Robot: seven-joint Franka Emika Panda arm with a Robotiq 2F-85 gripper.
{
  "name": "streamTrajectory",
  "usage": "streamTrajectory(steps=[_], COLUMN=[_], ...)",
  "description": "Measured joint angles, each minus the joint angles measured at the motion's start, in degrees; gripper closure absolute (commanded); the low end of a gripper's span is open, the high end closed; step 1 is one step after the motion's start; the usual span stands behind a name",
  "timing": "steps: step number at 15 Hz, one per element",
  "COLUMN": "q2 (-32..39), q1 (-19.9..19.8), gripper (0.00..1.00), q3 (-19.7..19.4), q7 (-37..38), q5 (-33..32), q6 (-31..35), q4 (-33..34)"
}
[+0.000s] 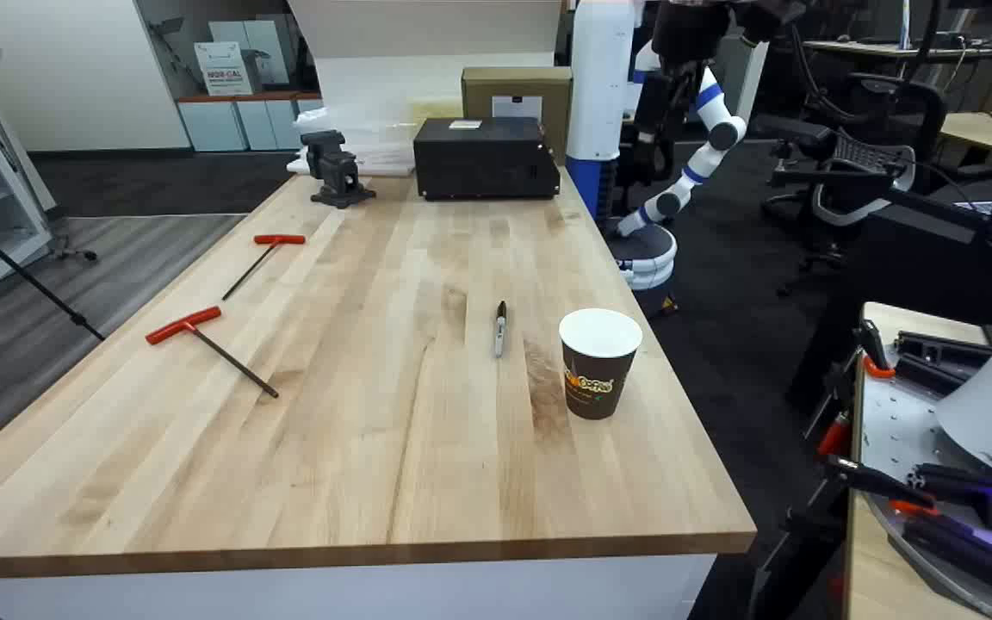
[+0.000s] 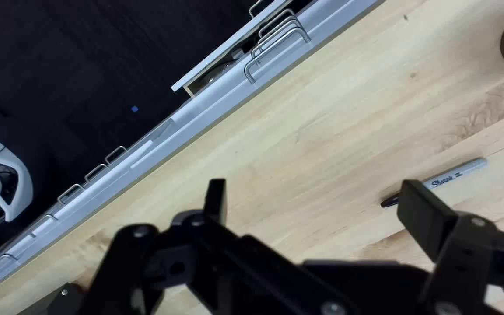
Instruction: Pick up the marker and put it in the cup
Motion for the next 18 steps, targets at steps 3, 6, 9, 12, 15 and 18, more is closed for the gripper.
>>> streamTrajectory(steps=[3,6,9,12,15,18], q2=[0.0,0.0,0.0,0.0,0.2,1.9], q1=[0.0,0.0,0.0,0.0,0.1,0.8], gripper=[0.00,0.00,0.00,0.00,0.00,0.00], q3=[0.0,0.0,0.0,0.0,0.0,0.1], q7=[0.0,0.0,0.0,0.0,0.0,0.0], q5=[0.0,0.0,0.0,0.0,0.1,0.2], q6=[0.0,0.0,0.0,0.0,0.0,0.0], q4=[0.0,0.0,0.0,0.0,0.0,0.0])
